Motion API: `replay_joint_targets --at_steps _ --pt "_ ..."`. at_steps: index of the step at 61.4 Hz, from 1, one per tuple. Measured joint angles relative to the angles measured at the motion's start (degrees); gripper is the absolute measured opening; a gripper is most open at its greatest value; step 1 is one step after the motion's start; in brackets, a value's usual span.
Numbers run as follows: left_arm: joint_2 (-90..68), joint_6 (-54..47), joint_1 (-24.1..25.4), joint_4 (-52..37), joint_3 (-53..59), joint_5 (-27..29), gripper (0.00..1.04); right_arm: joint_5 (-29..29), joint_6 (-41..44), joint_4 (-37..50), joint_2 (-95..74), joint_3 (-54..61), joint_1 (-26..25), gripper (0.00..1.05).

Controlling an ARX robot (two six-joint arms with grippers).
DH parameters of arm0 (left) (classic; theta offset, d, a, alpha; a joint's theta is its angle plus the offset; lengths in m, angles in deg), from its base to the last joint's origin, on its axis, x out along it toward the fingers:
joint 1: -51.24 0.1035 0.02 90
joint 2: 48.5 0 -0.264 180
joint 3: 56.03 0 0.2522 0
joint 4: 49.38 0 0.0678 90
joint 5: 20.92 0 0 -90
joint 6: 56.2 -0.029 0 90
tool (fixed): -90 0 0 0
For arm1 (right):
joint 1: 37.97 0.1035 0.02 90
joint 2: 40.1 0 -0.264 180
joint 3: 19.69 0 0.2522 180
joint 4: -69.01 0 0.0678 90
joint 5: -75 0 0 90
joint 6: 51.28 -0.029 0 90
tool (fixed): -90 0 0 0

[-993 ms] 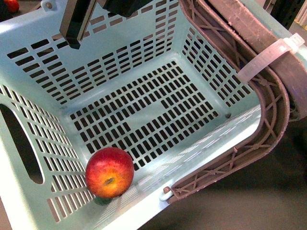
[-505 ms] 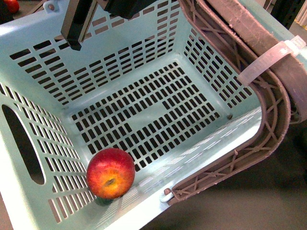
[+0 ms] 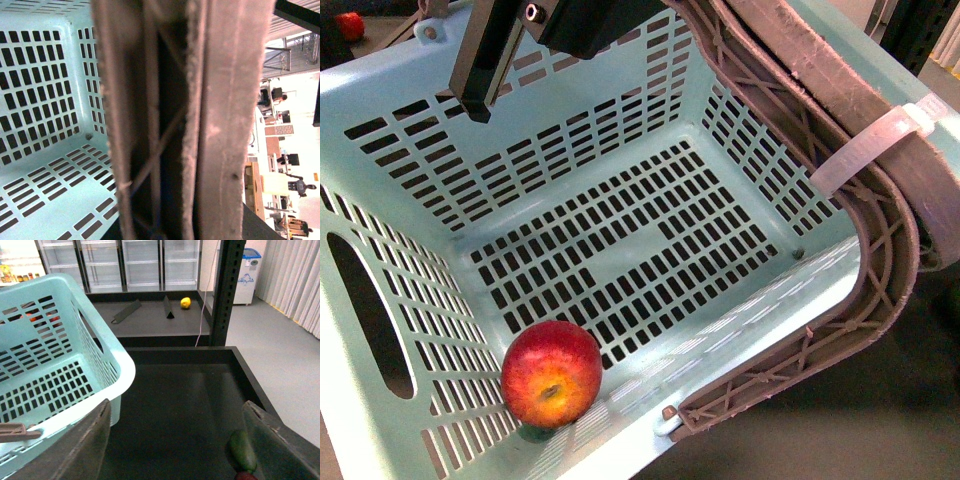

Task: Pick apple with right arm and hold basket with left

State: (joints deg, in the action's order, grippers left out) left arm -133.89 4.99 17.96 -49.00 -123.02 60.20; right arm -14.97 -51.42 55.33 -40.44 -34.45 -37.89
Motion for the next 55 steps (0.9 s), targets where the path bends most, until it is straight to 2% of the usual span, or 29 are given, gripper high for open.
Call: replay_joint_targets --at_steps 5,7,8,14,18,22,31,43,55 --pt "0.0 0.0 0.0 0.0 0.0 0.1 0.16 0.0 0.0 0.0 0.0 0.0 0.0 0.92" --pt "0.0 -1.0 -0.7 1.9 -0.6 2.9 0.16 0.0 0.0 0.0 0.0 0.0 0.0 0.97" --pt "0.0 -1.9 -1.2 4.6 -1.5 7.6 0.16 0.0 0.0 0.0 0.0 0.0 0.0 0.98" --pt "0.0 -9.0 -2.6 10.9 -3.2 22.4 0.16 -0.1 0.0 0.0 0.0 0.0 0.0 0.96" --pt "0.0 -13.0 -1.8 11.0 -3.5 29.0 0.16 0.0 0.0 0.0 0.1 0.0 0.0 0.96" --pt "0.3 -15.0 0.3 11.0 -3.8 32.3 0.16 0.0 0.0 0.0 0.1 0.0 0.0 0.96" --pt "2.2 -11.1 7.3 11.0 -2.9 31.0 0.16 0.0 0.0 0.0 0.1 0.0 0.0 0.96" --pt "2.6 5.0 19.8 7.2 3.5 22.9 0.16 0.0 0.0 0.0 0.1 0.0 0.0 0.96" --pt "-0.7 17.9 28.0 2.2 6.1 18.5 0.16 0.0 0.0 0.0 0.1 0.0 0.0 0.96"
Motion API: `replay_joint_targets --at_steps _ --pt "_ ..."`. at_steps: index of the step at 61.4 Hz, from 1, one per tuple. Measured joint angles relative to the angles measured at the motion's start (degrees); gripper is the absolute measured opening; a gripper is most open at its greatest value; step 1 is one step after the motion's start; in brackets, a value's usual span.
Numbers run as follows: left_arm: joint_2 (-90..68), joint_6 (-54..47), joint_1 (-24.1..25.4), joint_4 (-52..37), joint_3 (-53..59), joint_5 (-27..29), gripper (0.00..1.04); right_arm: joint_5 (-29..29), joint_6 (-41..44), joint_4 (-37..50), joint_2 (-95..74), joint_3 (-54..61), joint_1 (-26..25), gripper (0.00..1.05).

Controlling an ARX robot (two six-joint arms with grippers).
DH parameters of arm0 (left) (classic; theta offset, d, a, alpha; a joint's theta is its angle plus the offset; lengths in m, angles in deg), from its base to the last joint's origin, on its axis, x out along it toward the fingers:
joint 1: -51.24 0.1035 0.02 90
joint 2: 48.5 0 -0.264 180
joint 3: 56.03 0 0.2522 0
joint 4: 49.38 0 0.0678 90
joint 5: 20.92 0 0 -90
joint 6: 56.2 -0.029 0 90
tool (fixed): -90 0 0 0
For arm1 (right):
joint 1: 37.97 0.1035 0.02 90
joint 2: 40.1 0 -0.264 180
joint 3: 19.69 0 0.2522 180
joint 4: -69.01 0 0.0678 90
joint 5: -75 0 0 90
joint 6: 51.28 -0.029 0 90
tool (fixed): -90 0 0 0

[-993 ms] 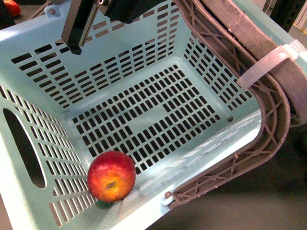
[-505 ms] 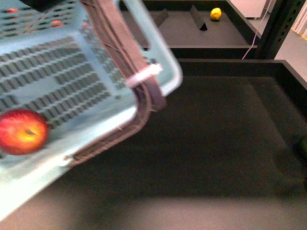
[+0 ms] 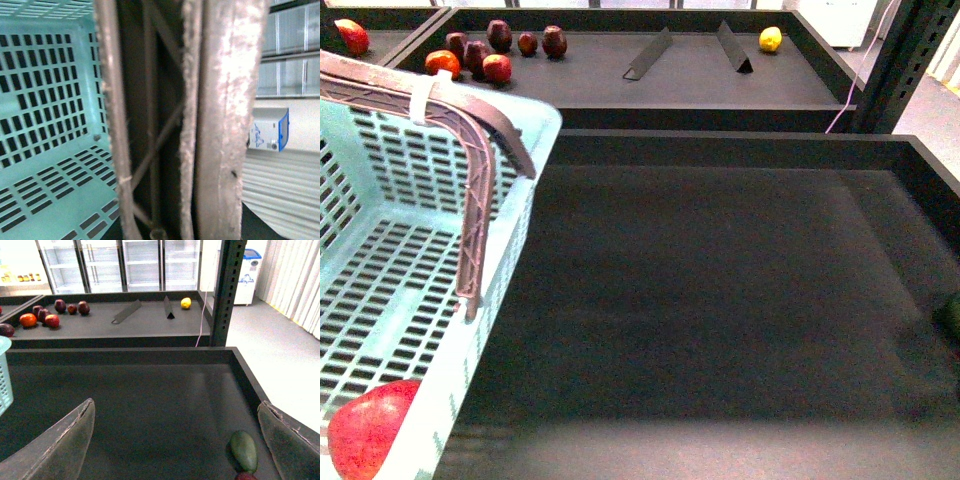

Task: Pick apple with right arm and hold basket with left

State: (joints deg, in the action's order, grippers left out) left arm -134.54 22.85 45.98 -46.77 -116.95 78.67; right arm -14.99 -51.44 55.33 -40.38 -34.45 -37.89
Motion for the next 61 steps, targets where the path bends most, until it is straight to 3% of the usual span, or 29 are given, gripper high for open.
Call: replay_joint_targets --at_steps 20,49,61 --pt "-7.5 8.3 5.9 -6.3 3.5 -3.8 0.16 0.0 0.0 0.0 0.0 0.0 0.0 0.96" --pt "-10.2 6.0 9.0 -6.9 6.4 -9.8 0.16 0.0 0.0 0.0 0.0 0.0 0.0 0.96" --pt "-8.6 4.9 9.2 -6.5 8.4 -10.6 0.45 0.0 0.0 0.0 0.0 0.0 0.0 0.96"
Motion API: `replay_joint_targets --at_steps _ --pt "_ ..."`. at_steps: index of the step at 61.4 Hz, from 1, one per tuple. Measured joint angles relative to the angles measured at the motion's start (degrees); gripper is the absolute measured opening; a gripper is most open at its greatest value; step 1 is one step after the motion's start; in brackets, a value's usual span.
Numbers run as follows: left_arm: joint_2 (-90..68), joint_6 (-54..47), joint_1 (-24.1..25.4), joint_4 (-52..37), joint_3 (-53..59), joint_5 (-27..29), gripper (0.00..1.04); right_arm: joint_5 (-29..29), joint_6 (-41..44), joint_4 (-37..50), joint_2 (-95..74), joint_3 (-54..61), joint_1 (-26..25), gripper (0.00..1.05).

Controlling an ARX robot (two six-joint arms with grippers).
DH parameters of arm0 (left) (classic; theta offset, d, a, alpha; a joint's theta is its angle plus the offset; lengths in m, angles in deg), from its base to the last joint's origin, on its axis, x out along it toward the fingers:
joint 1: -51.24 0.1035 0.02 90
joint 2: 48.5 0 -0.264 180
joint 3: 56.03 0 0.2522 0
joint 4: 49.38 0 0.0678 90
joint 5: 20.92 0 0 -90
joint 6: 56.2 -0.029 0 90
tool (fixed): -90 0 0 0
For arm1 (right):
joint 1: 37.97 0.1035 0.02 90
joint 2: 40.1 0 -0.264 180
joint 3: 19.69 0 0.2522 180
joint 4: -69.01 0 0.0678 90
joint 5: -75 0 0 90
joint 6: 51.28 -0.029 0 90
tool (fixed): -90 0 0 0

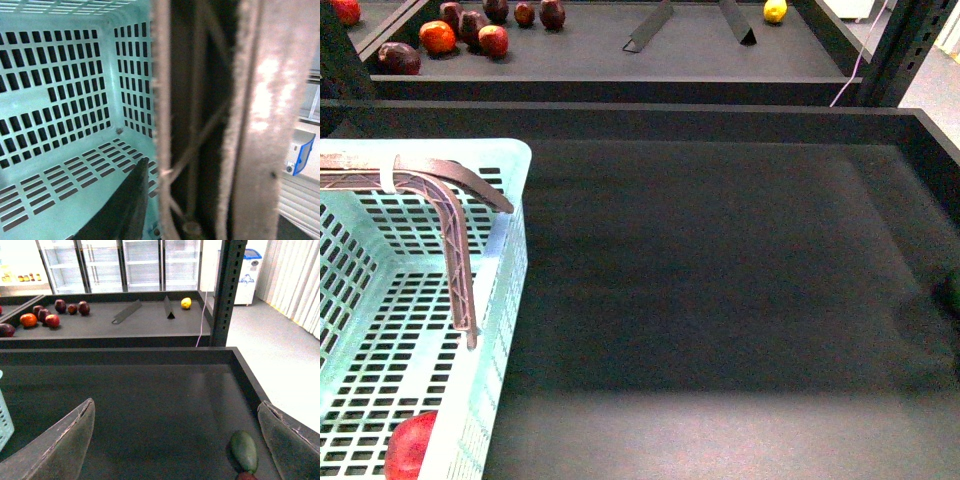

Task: Pick apple with right arm and hold basket with left

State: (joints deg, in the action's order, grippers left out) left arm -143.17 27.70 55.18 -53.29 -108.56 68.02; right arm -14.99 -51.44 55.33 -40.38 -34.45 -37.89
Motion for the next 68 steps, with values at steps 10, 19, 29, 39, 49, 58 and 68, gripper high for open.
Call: replay_joint_targets --at_steps 10,19,29,39,49,58,68 --pt "7.1 -0.8 -1.0 7.9 -0.5 -0.8 0.79 0.0 0.0 0.0 0.0 0.0 0.0 0.96" --pt "15.5 -2.2 -3.5 20.0 -1.6 0.7 0.97 0.0 0.0 0.0 0.0 0.0 0.0 0.96" --pt "25.0 -3.2 -6.3 25.8 -1.6 4.1 0.98 0.0 0.0 0.0 0.0 0.0 0.0 0.96" --pt "30.6 -34.0 -5.7 -7.4 11.2 1.5 0.76 0.0 0.0 0.0 0.0 0.0 0.0 0.96" --pt "35.7 -70.1 -4.1 -23.6 21.1 1.2 0.45 0.0 0.0 0.0 0.0 0.0 0.0 0.96" --pt "41.6 -81.3 -4.1 -23.5 27.3 1.0 0.09 0.0 0.0 0.0 0.0 0.0 0.0 0.96" --pt "47.0 -82.7 -4.1 -21.7 30.8 1.0 0.03 0.0 0.0 0.0 0.0 0.0 0.0 0.96"
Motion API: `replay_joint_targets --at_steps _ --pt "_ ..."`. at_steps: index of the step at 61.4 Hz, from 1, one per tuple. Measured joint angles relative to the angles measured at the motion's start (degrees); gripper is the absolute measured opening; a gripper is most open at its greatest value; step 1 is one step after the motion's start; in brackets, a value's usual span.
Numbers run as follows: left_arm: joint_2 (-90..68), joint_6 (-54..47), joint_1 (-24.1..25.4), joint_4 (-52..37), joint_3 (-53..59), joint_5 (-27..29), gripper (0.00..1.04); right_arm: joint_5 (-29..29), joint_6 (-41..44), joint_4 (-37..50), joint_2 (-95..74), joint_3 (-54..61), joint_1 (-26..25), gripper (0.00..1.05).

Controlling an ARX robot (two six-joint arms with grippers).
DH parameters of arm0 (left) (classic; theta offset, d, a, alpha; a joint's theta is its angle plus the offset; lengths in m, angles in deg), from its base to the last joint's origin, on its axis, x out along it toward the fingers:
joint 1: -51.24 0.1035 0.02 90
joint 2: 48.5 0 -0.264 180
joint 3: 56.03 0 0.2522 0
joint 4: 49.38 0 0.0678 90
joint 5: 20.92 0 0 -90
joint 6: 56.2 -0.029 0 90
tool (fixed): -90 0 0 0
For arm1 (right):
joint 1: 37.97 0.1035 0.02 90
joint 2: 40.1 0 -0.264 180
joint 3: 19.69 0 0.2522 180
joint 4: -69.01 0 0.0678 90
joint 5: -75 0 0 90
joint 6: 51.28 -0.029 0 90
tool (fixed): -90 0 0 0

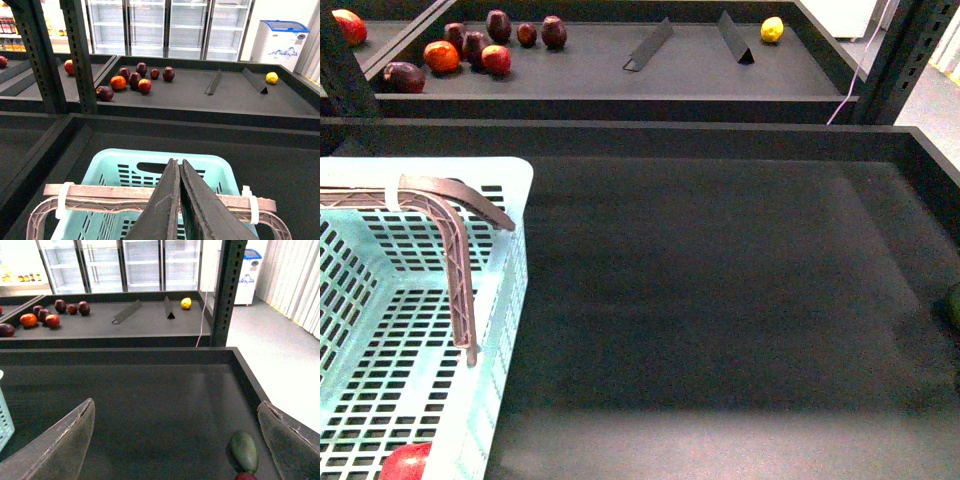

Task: Pick apple with right arm and hold basket with left

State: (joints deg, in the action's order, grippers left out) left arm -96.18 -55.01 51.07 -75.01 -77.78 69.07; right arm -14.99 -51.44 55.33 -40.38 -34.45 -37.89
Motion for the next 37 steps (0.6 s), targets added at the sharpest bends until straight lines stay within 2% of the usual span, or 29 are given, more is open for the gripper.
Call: replay_joint_targets --at_steps 24,29,37 --pt "13.7 -0.4 0.0 8.7 5.1 0.0 0.03 0.0 0.0 0.0 0.0 0.0 0.0 0.96" --pt "14.6 -0.4 0.0 7.2 6.8 0.0 0.03 0.0 0.0 0.0 0.0 0.0 0.0 0.96" --pt "18.1 -0.5 0.0 10.3 7.2 0.0 0.03 0.0 0.0 0.0 0.0 0.0 0.0 0.96"
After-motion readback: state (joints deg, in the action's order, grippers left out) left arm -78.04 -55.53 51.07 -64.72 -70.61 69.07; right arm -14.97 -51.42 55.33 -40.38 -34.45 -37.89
